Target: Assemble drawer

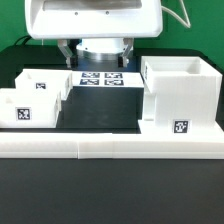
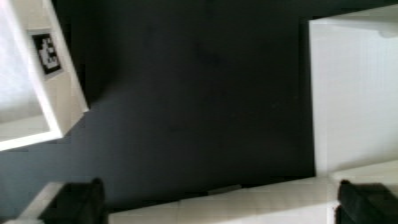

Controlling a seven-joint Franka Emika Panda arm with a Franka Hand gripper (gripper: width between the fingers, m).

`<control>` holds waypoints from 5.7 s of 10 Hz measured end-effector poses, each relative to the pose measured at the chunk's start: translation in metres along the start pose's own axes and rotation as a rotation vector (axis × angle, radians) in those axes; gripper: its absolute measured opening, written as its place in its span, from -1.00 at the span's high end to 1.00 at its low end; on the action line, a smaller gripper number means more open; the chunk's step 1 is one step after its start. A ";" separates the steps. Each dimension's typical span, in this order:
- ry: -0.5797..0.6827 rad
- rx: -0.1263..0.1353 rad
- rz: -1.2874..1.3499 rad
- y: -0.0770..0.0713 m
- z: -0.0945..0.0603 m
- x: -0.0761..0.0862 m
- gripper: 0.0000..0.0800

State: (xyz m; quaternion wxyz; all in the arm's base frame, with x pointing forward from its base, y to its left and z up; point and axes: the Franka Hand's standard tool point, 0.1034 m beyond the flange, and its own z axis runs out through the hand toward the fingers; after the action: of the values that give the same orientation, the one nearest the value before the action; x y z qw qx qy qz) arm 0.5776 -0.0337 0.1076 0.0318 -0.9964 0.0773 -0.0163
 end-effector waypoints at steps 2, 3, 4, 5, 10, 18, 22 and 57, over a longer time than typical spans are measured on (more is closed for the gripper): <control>-0.002 -0.002 -0.039 0.004 0.001 -0.001 -0.62; -0.002 -0.006 -0.095 0.019 0.005 -0.004 -0.62; -0.002 -0.013 -0.123 0.037 0.012 -0.012 -0.62; -0.013 -0.015 -0.149 0.050 0.018 -0.019 -0.62; -0.007 -0.051 -0.156 0.079 0.056 -0.034 -0.62; -0.009 -0.087 -0.179 0.089 0.093 -0.053 -0.54; -0.009 -0.087 -0.179 0.089 0.093 -0.053 0.37; -0.152 -0.063 -1.618 0.012 0.086 -0.033 0.89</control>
Offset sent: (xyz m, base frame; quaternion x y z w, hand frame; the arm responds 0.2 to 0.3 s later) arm -0.0377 -0.0503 -0.0253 0.0019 0.0073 -0.0928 0.9957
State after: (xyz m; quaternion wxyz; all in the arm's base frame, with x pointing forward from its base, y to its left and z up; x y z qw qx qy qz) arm 0.5464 -0.0352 0.0199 -0.0129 -0.7426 -0.6686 0.0358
